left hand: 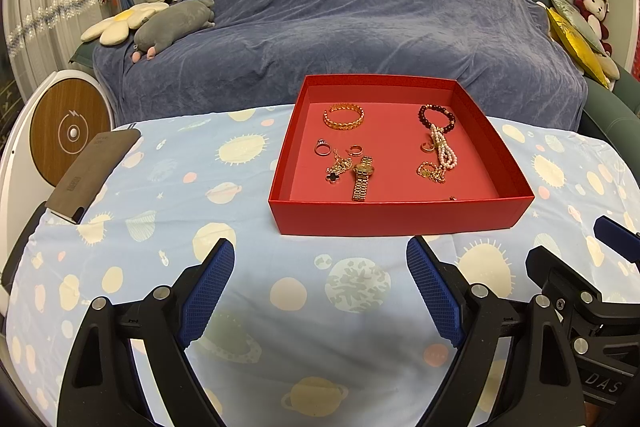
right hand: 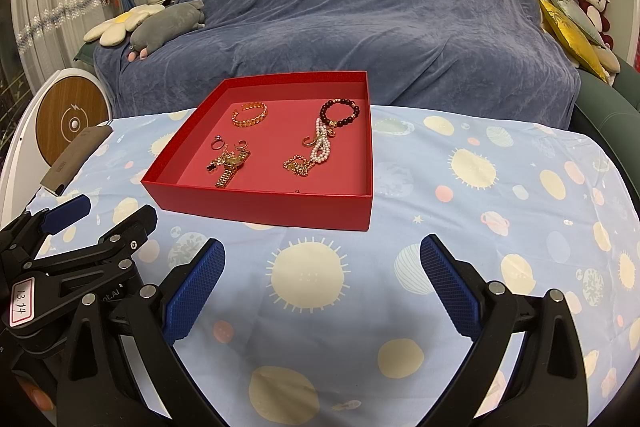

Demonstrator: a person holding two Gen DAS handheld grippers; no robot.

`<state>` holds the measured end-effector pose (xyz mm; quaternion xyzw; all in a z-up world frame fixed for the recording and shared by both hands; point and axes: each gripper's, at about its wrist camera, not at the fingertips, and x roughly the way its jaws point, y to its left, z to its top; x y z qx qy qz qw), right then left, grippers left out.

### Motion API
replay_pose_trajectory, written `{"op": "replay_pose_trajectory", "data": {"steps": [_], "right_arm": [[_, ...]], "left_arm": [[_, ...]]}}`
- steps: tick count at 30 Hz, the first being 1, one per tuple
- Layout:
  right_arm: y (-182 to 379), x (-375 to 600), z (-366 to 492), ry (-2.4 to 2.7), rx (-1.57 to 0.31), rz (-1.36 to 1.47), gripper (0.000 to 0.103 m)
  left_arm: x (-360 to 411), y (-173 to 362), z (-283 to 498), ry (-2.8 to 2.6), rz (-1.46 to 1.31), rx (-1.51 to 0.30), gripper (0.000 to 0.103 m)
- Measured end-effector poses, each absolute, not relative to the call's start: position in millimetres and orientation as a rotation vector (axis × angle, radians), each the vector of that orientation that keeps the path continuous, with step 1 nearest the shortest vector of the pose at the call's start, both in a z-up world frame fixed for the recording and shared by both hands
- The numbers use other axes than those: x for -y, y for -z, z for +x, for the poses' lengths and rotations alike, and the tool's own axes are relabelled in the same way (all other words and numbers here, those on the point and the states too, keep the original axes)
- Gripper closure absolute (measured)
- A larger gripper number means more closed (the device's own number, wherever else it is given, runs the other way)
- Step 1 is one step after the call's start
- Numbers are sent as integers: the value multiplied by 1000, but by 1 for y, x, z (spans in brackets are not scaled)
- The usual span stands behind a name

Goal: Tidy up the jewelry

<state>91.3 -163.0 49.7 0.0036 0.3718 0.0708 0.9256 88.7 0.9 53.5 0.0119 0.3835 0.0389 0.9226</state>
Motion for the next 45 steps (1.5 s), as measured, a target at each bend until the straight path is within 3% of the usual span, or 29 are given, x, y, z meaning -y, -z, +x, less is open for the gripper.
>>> {"op": "replay_pose_trajectory", "data": {"steps": [45], "right_arm": [[-49,164,89,-153,-756,15,7]], "left_arm": [[0,-51,84,-86,22,-764,18]]}}
